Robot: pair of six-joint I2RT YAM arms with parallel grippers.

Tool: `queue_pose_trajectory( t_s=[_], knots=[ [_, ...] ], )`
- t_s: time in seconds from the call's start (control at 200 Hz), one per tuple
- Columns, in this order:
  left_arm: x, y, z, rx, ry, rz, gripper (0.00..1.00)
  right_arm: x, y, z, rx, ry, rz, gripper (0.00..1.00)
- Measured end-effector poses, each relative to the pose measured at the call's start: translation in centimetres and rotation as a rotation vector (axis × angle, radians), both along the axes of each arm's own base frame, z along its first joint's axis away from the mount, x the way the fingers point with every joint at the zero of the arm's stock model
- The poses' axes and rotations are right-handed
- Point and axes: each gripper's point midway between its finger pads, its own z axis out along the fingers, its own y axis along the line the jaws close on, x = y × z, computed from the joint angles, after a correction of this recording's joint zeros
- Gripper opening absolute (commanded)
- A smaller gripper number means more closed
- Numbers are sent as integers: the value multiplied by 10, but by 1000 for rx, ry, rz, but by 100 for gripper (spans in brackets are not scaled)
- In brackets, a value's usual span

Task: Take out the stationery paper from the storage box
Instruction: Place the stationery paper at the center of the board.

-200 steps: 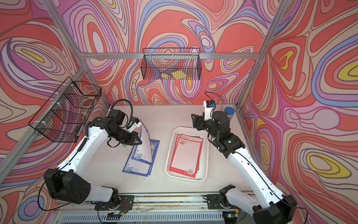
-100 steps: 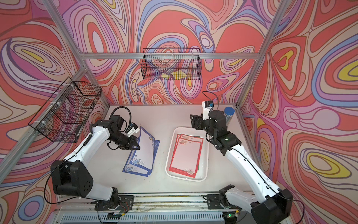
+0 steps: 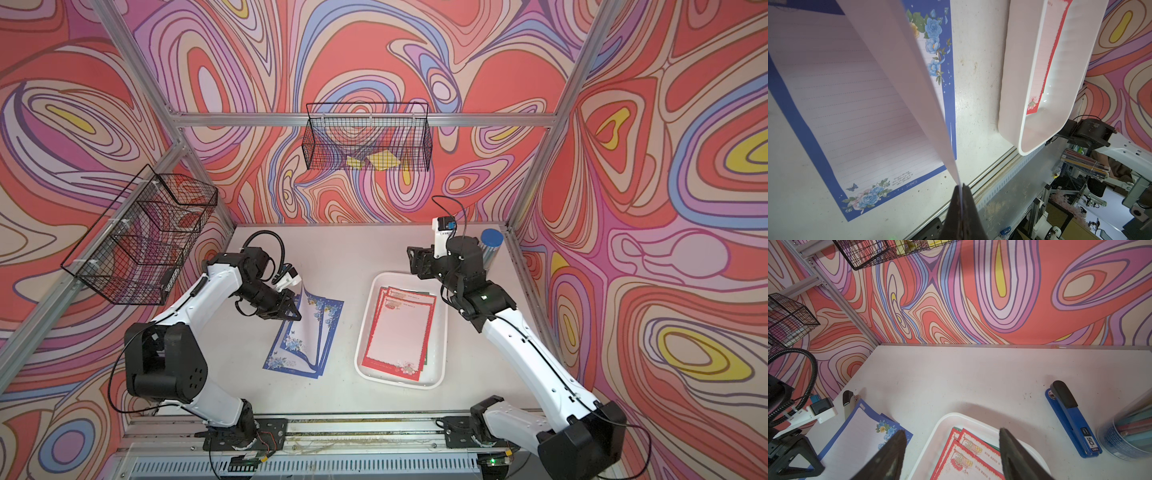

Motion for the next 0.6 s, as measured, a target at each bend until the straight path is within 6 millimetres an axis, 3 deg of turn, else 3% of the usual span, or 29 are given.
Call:
queue_pose_trajectory(
  t_s=[0.14, 0.396, 0.596],
  knots=[
    [-2, -1, 7, -11, -5, 0, 0, 0, 1, 0, 1, 1, 4, 73],
    [4, -6, 48, -49, -116, -1, 0, 1, 2, -2, 18, 10, 1, 73],
    [1, -8, 47, -64, -97, -1, 0, 1, 0, -7, 19, 19, -11, 72]
  ],
)
